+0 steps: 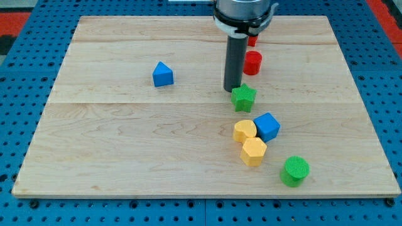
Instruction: Move the green circle into the blue cube
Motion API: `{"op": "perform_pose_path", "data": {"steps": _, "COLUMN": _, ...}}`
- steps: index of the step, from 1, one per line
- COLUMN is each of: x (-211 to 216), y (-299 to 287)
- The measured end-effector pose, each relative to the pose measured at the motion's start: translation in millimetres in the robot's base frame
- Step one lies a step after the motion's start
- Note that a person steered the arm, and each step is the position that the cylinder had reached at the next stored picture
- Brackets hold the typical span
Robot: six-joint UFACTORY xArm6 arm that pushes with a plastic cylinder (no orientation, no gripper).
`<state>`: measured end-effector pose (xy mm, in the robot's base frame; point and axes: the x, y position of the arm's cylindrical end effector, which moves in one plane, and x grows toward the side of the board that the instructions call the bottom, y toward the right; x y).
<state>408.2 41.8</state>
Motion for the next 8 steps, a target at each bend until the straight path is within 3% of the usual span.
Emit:
{"op": "perform_pose_path", "data": {"steps": 1, "x": 16, "y": -47}}
{"op": "perform_pose_path", "data": {"steps": 3, "x": 133, "y": -64}}
{"op": "perform_pose_path", "data": {"steps": 4, "x": 199, "y": -16}}
{"op": "perform_pose_path", "data": {"steps": 5, "x": 211, "y": 1}}
{"op": "perform_pose_path", "data": {"steps": 7, "x": 202, "y": 123}}
{"op": "perform_pose_path", "data": {"steps": 8, "x": 187, "y": 128}}
